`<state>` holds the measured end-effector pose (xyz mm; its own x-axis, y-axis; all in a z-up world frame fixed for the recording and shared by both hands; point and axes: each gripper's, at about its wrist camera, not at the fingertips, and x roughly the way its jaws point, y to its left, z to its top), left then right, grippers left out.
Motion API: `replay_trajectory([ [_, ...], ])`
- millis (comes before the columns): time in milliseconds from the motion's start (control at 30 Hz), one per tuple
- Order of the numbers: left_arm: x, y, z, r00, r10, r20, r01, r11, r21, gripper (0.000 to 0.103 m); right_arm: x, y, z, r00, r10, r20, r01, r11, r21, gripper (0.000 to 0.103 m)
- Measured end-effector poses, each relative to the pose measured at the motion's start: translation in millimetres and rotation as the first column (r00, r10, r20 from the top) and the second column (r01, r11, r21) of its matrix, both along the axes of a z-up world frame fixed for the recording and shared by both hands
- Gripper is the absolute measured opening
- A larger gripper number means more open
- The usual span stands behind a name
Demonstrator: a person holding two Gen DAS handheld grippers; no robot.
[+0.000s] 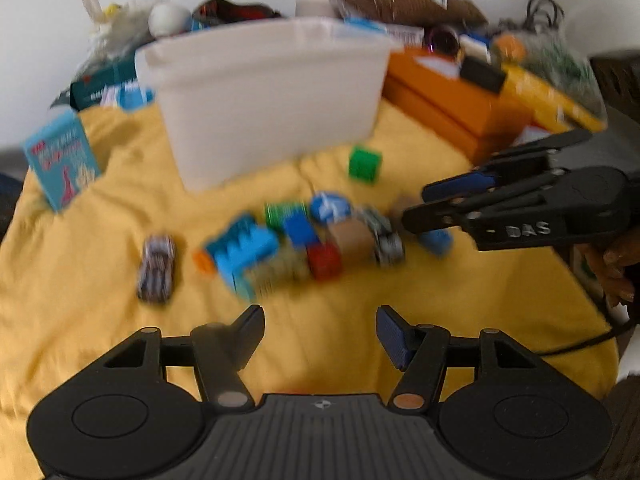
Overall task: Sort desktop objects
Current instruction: 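Grasp the white-red car with the left tool while the right grasps the white-green car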
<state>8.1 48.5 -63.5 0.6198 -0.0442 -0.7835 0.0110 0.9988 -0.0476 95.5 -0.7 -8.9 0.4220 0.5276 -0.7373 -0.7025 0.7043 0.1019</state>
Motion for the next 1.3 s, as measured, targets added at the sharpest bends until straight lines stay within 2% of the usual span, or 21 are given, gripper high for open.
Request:
replay_trajectory([
  [167,-16,-4,-5,1.000,0.008,-0.012,-0.008,1.000,0.013,0.065,2,14,-22,0.997,-0.048,-0.062,0.044,0.996,-0.076,0.037],
  [300,-25,-2,-6,0.999,0.030,-0.012,-0.030,0.999,0.012,0.065,5,21,-32,0.998,-0.052,-0.041,0.048,0.994,-0.101,0.039],
  [433,-27,0,-5,0.999,0.043,0.002,-0.043,0.998,0.055,0.065,11,26,-36,0.999,-0.045,-0.028,0.042,0.993,-0.110,0.038],
  [533,-19,9,-1,0.998,0.053,0.031,-0.056,0.994,0.093,0.065,3,28,-35,1.000,-0.016,-0.001,0.015,0.990,-0.139,0.037],
  [667,2,27,2,0.996,0.070,0.058,-0.081,0.976,0.203,0.065,-17,18,-31,1.000,0.020,0.002,-0.019,0.987,-0.158,0.036],
  [800,29,59,-2,0.984,0.168,0.066,-0.178,0.962,0.205,0.065,-45,4,-30,0.997,0.071,0.020,-0.066,0.979,-0.194,0.035],
  [933,53,73,-19,0.985,0.167,0.033,-0.169,0.951,0.258,0.058,-69,-7,-32,0.992,0.122,0.038,-0.111,0.970,-0.216,0.034],
  [1000,57,75,-24,0.989,0.144,0.024,-0.145,0.958,0.249,0.056,-74,-9,-31,0.991,0.126,0.035,-0.116,0.970,-0.212,0.035],
  [1067,60,75,-31,0.994,0.111,-0.001,-0.107,0.966,0.236,0.033,-73,-11,-31,0.994,0.104,0.024,-0.097,0.975,-0.198,0.035],
  [1133,59,76,-33,0.991,0.130,-0.004,-0.126,0.968,0.219,0.032,-71,-13,-28,0.997,0.080,0.011,-0.076,0.980,-0.185,0.038],
  [1200,54,76,-30,0.988,0.155,-0.003,-0.152,0.970,0.190,0.032,-68,-13,-26,0.998,0.065,0.017,-0.061,0.983,-0.174,0.047],
  [1300,37,80,-17,0.976,0.215,0.020,-0.216,0.972,0.094,0.032,-56,-8,-25,0.999,0.027,0.023,-0.023,0.990,-0.139,0.052],
])
